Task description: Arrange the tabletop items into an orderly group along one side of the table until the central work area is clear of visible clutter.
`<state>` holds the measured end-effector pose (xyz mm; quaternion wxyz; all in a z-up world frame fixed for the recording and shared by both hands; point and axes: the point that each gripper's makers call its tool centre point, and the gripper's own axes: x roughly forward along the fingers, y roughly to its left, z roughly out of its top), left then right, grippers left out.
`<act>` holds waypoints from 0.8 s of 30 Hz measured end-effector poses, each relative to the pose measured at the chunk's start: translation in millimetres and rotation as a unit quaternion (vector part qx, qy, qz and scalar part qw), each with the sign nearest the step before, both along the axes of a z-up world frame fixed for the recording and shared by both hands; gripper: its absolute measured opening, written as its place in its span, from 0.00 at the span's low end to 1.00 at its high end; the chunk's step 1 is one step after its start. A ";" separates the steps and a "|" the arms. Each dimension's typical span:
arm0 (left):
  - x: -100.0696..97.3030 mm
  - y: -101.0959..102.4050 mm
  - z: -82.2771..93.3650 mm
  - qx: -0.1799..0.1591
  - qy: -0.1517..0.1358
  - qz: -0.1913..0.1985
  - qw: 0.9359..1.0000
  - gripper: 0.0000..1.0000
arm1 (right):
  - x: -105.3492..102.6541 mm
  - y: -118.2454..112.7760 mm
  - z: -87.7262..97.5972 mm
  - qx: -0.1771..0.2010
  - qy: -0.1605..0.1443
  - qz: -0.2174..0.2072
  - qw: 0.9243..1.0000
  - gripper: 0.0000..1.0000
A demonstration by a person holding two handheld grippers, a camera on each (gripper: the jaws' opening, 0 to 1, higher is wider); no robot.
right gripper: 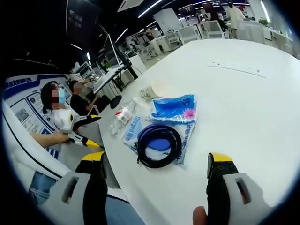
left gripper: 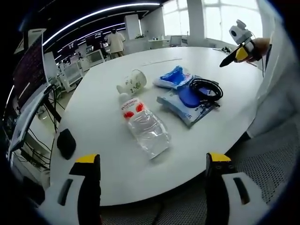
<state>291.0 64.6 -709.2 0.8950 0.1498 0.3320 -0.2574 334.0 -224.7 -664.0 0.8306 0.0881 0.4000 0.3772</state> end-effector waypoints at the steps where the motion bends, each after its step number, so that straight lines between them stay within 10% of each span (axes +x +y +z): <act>1: -0.1 0.0 0.1 -0.001 0.000 0.001 1.000 0.96 | 0.5 0.0 0.6 0.000 -0.002 0.000 1.000 0.89; 24: -0.9 -0.3 -1.5 -0.001 0.006 0.004 1.000 0.96 | 1.2 -5.7 -3.6 -0.002 0.000 -0.003 1.000 0.81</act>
